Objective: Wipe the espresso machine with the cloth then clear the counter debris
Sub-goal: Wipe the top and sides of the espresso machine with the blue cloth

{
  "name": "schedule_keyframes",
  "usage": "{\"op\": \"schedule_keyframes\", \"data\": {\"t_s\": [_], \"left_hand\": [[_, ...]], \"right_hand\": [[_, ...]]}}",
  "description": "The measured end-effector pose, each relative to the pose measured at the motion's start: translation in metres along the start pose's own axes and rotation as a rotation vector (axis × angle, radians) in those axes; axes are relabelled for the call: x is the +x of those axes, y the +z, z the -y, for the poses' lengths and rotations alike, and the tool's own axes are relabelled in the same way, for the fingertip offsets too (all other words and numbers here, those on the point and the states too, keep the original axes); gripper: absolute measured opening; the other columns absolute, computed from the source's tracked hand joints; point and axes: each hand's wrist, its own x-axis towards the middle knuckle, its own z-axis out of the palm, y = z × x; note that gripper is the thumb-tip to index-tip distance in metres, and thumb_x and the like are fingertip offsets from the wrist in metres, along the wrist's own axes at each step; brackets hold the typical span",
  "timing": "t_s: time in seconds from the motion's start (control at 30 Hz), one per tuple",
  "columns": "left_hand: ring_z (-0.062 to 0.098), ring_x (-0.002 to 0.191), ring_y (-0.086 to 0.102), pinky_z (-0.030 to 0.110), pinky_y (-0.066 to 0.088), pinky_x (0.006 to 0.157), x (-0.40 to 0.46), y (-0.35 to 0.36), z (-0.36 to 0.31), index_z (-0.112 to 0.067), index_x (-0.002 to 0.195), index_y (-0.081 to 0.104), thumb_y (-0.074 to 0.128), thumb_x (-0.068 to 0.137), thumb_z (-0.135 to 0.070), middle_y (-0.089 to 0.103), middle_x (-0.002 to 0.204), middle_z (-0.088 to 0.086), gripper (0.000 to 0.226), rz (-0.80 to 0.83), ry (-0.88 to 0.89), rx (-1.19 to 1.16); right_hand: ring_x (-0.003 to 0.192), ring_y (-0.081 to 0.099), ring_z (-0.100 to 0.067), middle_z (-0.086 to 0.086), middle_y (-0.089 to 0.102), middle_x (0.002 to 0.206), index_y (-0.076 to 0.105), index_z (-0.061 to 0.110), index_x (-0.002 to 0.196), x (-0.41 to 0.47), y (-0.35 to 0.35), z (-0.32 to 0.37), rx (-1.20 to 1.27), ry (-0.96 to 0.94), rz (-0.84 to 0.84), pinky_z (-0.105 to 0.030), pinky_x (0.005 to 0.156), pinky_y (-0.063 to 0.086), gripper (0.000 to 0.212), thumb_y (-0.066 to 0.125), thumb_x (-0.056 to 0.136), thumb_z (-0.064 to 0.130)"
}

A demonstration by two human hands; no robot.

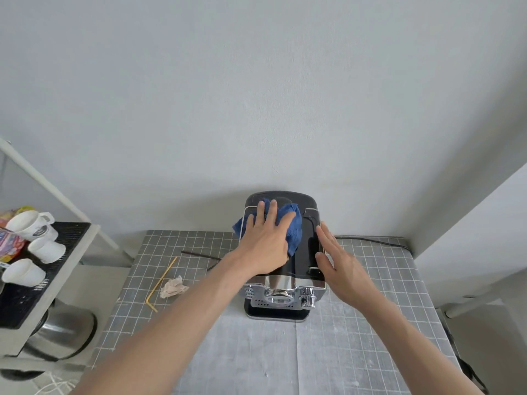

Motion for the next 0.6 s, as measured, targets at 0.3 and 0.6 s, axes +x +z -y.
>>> {"op": "schedule_keyframes", "data": {"t_s": [0.3,0.6], "left_hand": [[0.041,0.152,0.022,0.053,0.032,0.119,-0.075,0.027,-0.02,-0.003,0.151,0.039,0.037,0.1,-0.028,0.039,0.157,0.018,0.056,-0.203,0.04,-0.009],[0.014,0.152,0.03,0.045,0.029,0.123,-0.123,0.039,0.001,-0.005,0.134,0.06,0.051,0.098,-0.005,0.059,0.142,0.004,0.037,-0.343,0.272,-0.255]], "right_hand": [[0.151,0.008,0.008,0.028,0.006,0.166,0.018,0.037,0.162,-0.001,0.0,0.0,0.034,0.016,-0.001,0.002,0.11,0.015,0.06,0.04,0.108,0.023],[0.15,0.008,0.012,0.031,0.008,0.165,0.02,0.037,0.162,-0.003,0.001,0.005,0.045,0.06,-0.001,0.005,0.105,0.012,0.059,0.04,0.108,0.022]]}}
